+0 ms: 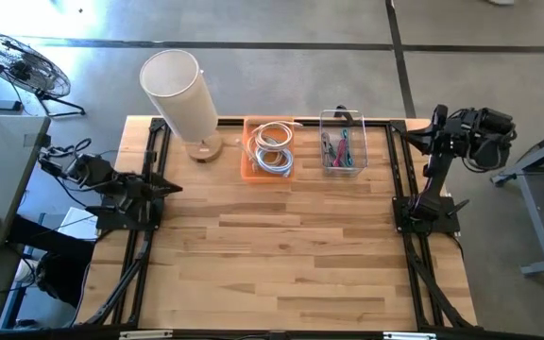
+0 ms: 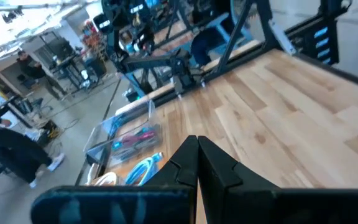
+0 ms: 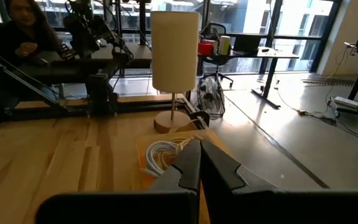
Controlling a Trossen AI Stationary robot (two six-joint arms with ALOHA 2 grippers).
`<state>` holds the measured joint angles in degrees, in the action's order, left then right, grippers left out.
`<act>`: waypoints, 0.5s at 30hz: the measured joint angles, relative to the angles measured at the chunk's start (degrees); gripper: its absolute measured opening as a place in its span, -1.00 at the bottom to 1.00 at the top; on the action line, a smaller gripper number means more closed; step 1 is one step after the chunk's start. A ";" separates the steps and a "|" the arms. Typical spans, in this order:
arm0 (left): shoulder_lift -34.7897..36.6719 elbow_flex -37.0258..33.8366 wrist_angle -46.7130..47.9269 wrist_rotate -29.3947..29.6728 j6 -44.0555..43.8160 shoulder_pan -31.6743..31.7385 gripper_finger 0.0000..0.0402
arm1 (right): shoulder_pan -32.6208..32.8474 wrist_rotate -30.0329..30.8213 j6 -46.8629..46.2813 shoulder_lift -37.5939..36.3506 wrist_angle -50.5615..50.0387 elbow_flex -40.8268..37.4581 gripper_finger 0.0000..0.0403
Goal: Pick & Place USB Port
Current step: Return to Home Position
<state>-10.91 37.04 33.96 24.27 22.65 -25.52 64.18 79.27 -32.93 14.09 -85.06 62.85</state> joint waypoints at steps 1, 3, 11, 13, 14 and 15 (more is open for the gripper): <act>1.13 -0.97 -0.62 -0.60 -0.04 0.00 -1.00 | 0.00 0.00 -0.02 0.00 0.00 0.00 -1.00; 3.52 -3.14 -1.52 -1.79 -0.32 0.00 -1.00 | 0.00 0.02 0.13 0.00 0.00 -0.11 -1.00; 10.65 -12.34 -7.45 -6.10 -1.38 0.00 -1.00 | 0.00 0.80 -5.14 -0.07 -2.86 -3.92 -1.00; 10.40 -13.25 -7.42 -7.51 -1.70 0.00 -1.00 | 0.00 1.06 -6.40 -0.07 -3.03 -4.84 -1.00; 10.45 -13.81 -7.82 -8.14 -1.98 0.00 -1.00 | 0.00 1.20 -7.12 -0.07 -3.03 -5.27 -1.00; 10.57 -14.53 -8.85 -8.59 -2.13 -0.01 -1.00 | 0.00 1.21 -7.72 -0.07 -3.02 -5.68 -1.00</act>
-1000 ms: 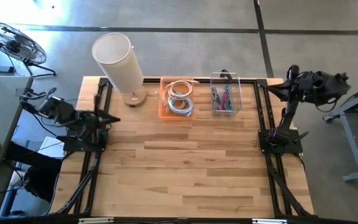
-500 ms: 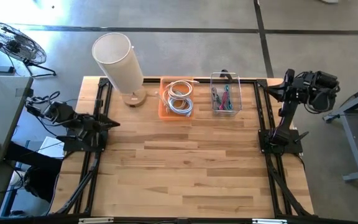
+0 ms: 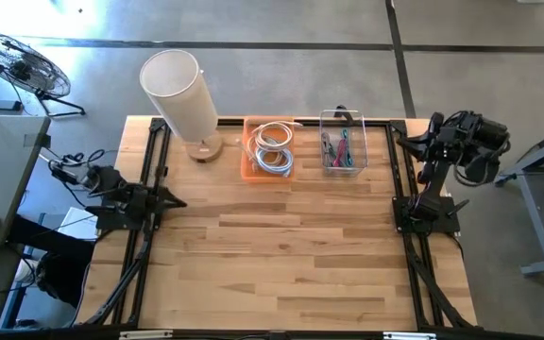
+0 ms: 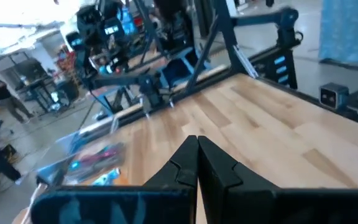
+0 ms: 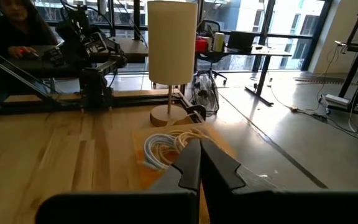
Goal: Pick & Place USB Port
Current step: Return to Home Position
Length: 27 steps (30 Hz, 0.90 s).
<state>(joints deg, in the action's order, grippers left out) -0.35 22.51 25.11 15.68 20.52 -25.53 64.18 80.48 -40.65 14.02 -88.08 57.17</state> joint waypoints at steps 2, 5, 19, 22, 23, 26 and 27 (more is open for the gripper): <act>-0.02 -1.20 -1.91 -0.23 0.25 -0.01 -1.00 | 0.00 0.01 -0.99 0.00 0.11 -0.90 -1.00; -0.08 -2.62 -4.37 -3.02 0.65 0.01 -1.00 | 0.00 -0.01 -1.95 0.00 0.16 -2.50 -1.00; 0.01 -11.70 -15.84 -10.39 1.11 0.01 -1.00 | 0.00 -0.04 -9.27 0.00 0.96 -9.54 -1.00; -0.10 -13.69 -17.65 -10.79 1.11 0.01 -1.00 | 0.17 0.70 -9.37 0.00 2.15 -10.51 -1.00; -0.09 -14.20 -18.73 -11.12 1.17 0.01 -1.00 | 0.25 0.90 -9.11 0.00 2.40 -10.59 -1.00; -0.02 -15.75 -22.74 -11.61 2.39 0.01 -1.00 | 1.01 1.15 -9.01 -0.02 2.58 -10.59 -1.00; -0.03 -16.27 -23.57 -12.02 2.98 0.01 -1.00 | 1.38 1.15 -9.00 -0.02 2.61 -10.59 -1.00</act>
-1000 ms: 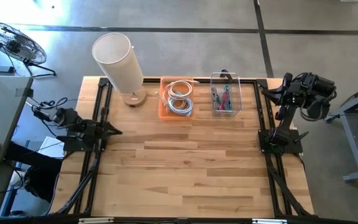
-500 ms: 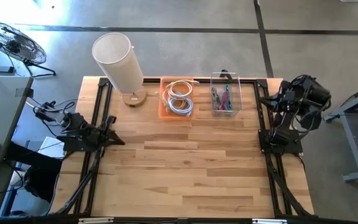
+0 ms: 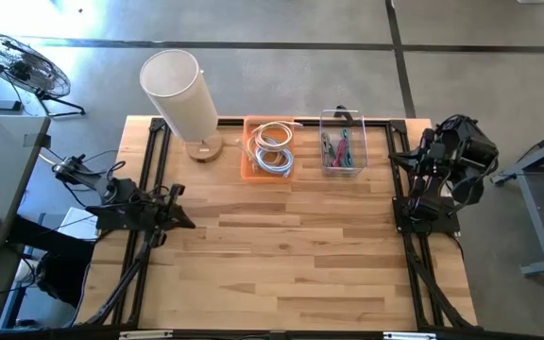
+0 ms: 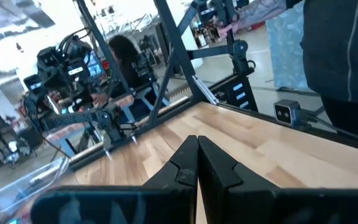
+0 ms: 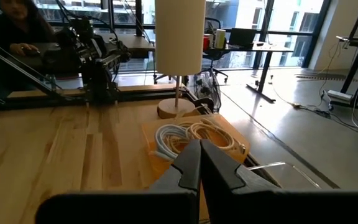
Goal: Pick & Place USB Port
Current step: Return to Home Position
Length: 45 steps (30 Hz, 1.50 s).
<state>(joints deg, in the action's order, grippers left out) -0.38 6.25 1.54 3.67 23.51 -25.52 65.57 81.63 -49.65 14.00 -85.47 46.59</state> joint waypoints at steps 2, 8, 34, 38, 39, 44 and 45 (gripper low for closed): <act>-0.04 -1.12 -1.75 -0.44 0.51 0.00 -1.00 | 0.65 0.07 0.02 0.00 0.00 0.00 -1.00; -0.08 -4.83 -7.33 -1.77 0.10 -0.01 -1.00 | 2.69 0.13 -0.26 0.00 0.02 0.00 -1.00; -0.03 -5.56 -5.53 6.25 -5.81 0.00 -1.00 | 16.80 4.37 9.15 0.02 19.49 -5.46 -1.00; -0.08 -5.58 -4.02 8.83 -5.81 0.00 -1.00 | 17.09 3.26 8.33 0.02 21.05 -7.48 -1.00; -0.17 -5.58 -4.03 9.27 -5.81 0.00 -1.00 | 17.09 3.26 8.70 0.02 21.67 -7.35 -1.00; -0.33 -5.58 -4.40 12.29 -5.81 0.00 -1.00 | 17.09 0.45 9.24 0.00 26.19 -8.14 -1.00; -0.33 -5.58 -4.42 12.25 -5.72 0.00 -1.00 | 17.05 -0.66 9.43 0.00 27.42 -8.85 -1.00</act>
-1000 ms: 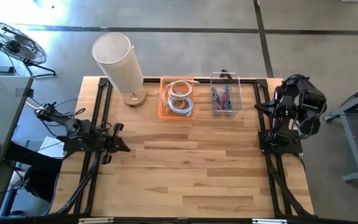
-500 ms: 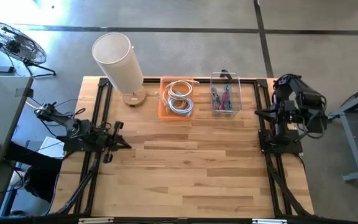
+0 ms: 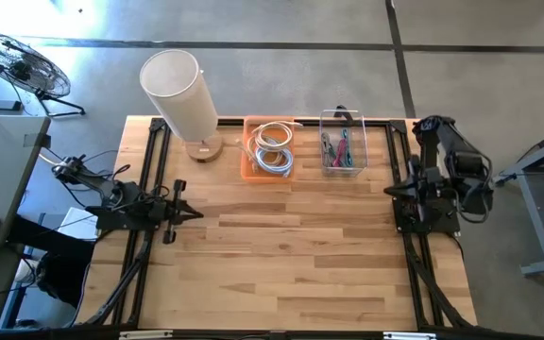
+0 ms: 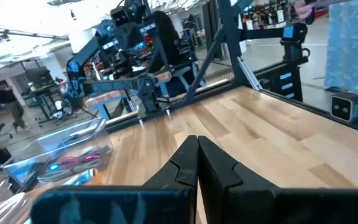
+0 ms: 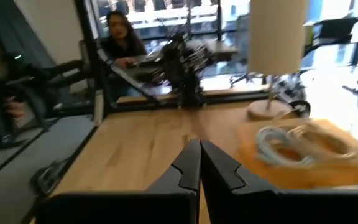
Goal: Pick & Place USB Port
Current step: Return to Home Position
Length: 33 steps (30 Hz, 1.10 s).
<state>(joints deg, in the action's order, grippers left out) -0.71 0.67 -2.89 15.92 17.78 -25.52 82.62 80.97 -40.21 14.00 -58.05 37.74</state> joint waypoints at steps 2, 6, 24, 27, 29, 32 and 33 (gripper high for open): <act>-0.23 0.00 -0.03 -0.58 0.38 -0.01 -1.00 | -0.01 -2.02 0.17 0.02 3.03 -1.66 -1.00; -0.28 0.00 0.01 -1.18 0.39 0.00 -1.00 | -0.01 -4.56 3.77 0.21 14.09 -5.45 -1.00; -0.26 0.00 -0.01 -1.29 0.52 0.00 -0.99 | -0.12 -11.72 25.16 6.34 56.78 -22.13 -1.00; -0.26 0.00 -0.01 -1.44 0.52 -0.01 -0.99 | -0.14 -12.96 23.15 7.15 57.87 -24.40 -1.00; -0.26 0.00 -0.01 -1.42 0.53 0.00 -0.99 | -0.12 -14.20 22.40 7.23 58.13 -25.69 -1.00; -0.26 0.00 -0.01 -1.42 0.52 0.00 -0.99 | -0.13 -15.17 22.25 7.21 59.25 -27.77 -1.00; -0.26 0.00 -0.01 -1.42 0.52 0.00 -0.99 | -0.13 -15.75 22.16 7.21 59.77 -28.46 -1.00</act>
<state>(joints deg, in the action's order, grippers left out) -0.97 0.67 -2.90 14.50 18.31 -25.52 82.48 65.21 -18.05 21.21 1.71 9.28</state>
